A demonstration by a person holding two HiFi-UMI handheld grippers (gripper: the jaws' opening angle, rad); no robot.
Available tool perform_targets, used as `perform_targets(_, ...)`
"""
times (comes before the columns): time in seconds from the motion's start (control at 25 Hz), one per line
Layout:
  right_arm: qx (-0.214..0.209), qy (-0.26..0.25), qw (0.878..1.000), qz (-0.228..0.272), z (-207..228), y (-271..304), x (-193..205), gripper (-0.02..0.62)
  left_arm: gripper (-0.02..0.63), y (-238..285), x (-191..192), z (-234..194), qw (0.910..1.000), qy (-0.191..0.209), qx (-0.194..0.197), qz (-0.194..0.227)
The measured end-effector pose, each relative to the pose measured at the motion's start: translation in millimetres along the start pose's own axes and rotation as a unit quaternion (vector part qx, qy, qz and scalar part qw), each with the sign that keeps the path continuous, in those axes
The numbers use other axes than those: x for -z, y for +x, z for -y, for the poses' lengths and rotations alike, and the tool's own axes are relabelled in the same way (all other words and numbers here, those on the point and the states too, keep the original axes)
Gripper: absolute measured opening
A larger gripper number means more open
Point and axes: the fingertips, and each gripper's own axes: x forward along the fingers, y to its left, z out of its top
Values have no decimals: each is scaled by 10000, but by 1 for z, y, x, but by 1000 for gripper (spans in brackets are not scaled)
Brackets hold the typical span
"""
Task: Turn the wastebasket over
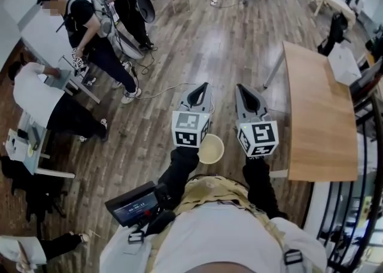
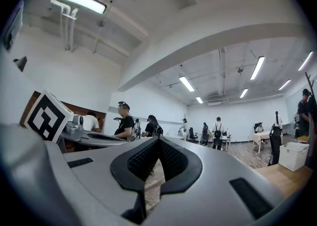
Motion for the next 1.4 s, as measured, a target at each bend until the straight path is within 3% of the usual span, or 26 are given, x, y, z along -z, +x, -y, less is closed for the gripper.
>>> perform_targets(0.4, 35, -124, 9994, 317, 5, 10, -25, 21, 2, 10, -34, -1, 9989, 225, -9, 409)
perform_targets(0.68, 37, -82, 9993, 358, 5, 16, -27, 21, 2, 13, -37, -10, 9986, 288, -118, 417)
perform_targets(1.08, 154, -56, 9994, 296, 6, 21, -23, 20, 2, 19, -33, -7, 9990, 112, 208, 366)
perform_targets(1.4, 137, -33, 9997, 218, 6, 25, -15, 20, 2, 24, -26, -12, 9992, 5, 216, 329)
